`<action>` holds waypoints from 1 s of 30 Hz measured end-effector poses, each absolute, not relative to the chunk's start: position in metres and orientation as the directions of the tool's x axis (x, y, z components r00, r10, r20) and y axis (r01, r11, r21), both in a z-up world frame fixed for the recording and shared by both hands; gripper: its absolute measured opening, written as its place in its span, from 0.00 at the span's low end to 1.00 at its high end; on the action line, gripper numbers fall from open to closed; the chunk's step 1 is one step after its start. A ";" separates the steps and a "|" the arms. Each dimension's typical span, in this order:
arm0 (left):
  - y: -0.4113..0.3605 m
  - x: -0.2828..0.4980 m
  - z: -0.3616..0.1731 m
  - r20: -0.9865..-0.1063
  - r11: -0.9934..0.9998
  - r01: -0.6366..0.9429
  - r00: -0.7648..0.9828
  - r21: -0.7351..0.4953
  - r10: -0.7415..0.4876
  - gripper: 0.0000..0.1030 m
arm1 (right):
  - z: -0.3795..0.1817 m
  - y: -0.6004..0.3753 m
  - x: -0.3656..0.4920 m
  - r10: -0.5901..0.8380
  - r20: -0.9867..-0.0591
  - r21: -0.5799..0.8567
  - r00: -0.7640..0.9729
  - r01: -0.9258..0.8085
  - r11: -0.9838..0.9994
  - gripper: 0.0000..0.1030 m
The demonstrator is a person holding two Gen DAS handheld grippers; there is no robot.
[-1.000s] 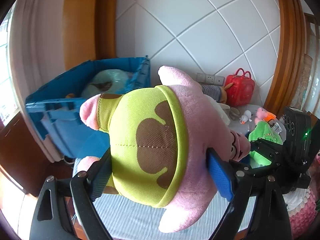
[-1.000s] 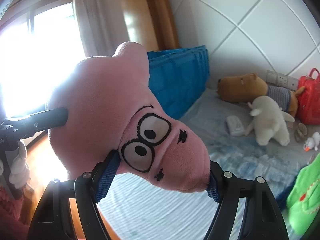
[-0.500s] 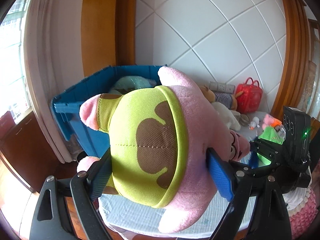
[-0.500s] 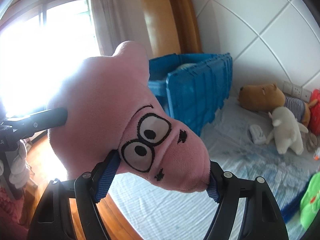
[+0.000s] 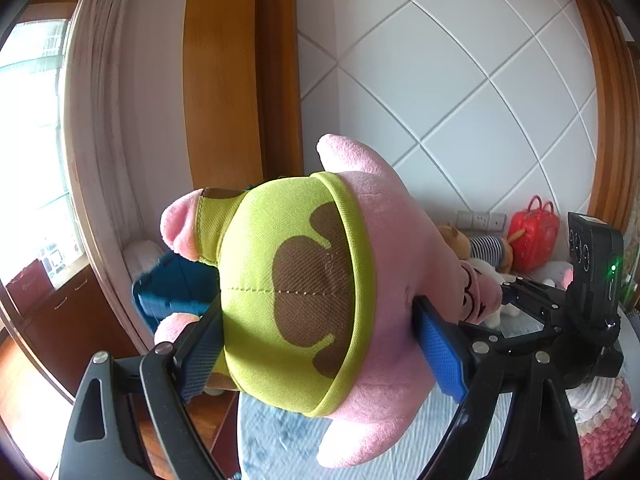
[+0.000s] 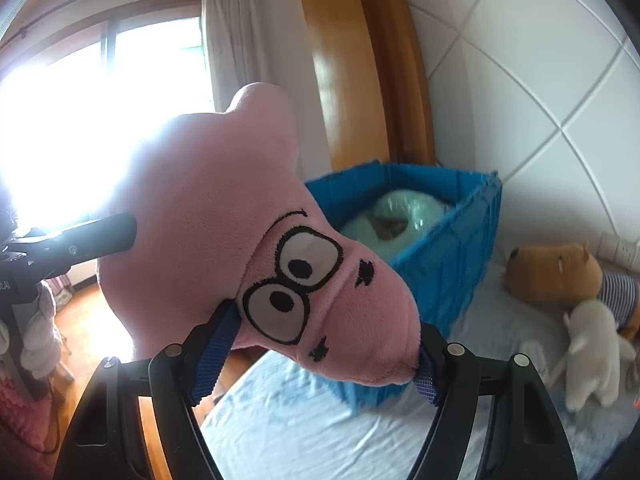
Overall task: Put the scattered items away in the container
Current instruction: 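Carry the starfish in both grippers over the blue crate, then lower both grippers into the crate and open them, releasing the starfish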
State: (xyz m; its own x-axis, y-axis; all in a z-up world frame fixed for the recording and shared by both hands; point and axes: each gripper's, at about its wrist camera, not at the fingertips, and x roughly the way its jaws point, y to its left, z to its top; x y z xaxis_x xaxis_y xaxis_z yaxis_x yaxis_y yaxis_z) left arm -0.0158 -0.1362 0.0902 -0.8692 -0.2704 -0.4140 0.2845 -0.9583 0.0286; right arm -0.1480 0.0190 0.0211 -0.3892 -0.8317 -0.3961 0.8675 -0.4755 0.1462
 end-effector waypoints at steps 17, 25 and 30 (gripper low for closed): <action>-0.233 -0.078 0.102 -0.375 -0.990 0.135 -0.916 0.052 -0.144 0.87 | 0.036 -0.064 -0.186 -0.763 -0.363 0.125 -0.535 0.783 -0.609 0.74; -0.285 -0.125 0.094 -0.406 -0.998 0.050 -0.912 0.037 -0.061 0.88 | 0.033 -0.111 -0.212 -0.693 -0.397 0.123 -0.601 0.714 -0.689 0.75; -0.313 -0.154 0.076 -0.446 -0.999 0.032 -0.894 0.002 -0.030 0.88 | 0.022 -0.135 -0.232 -0.648 -0.474 0.119 -0.596 0.686 -0.718 0.76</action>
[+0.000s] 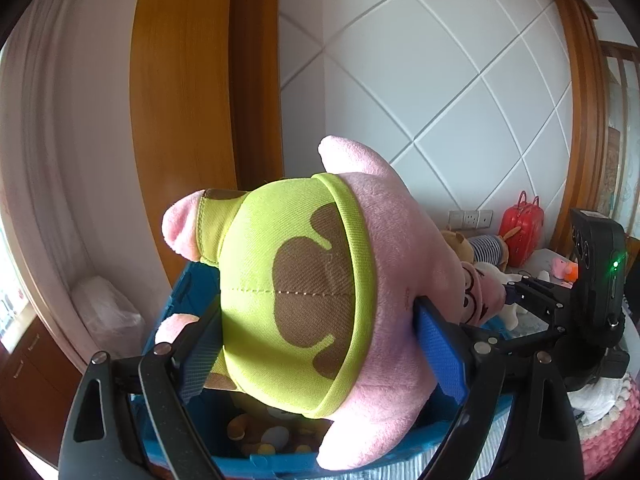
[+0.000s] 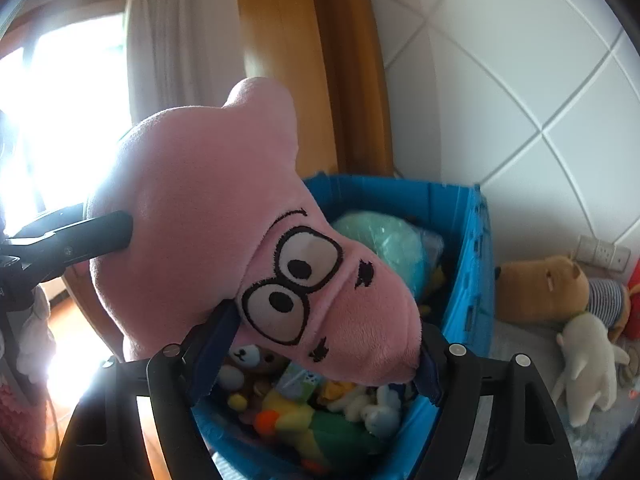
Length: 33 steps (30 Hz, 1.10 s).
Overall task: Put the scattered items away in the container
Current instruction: 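Lower both grippers into the crate and open them, releasing the starfish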
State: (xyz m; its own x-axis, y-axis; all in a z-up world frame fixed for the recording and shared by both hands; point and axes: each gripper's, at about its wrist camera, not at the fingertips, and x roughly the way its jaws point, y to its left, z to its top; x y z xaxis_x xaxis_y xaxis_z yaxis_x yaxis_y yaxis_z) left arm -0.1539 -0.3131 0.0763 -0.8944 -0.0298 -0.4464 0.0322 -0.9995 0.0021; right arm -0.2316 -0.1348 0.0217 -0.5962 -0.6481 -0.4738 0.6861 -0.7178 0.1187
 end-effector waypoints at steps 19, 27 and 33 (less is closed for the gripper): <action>-0.340 -0.214 0.014 -0.622 -0.998 0.051 -0.782 -0.022 -0.026 0.88 | 0.016 -0.162 -0.259 -0.500 -0.595 0.039 -0.629 0.599 -0.800 0.95; -0.350 -0.197 0.008 -0.628 -0.993 0.112 -0.776 -0.044 -0.059 0.91 | 0.016 -0.160 -0.246 -0.506 -0.585 0.037 -0.633 0.603 -0.797 1.00; -0.351 -0.174 0.014 -0.606 -0.989 0.135 -0.793 -0.063 -0.070 0.95 | 0.016 -0.154 -0.231 -0.491 -0.581 0.031 -0.649 0.585 -0.811 1.00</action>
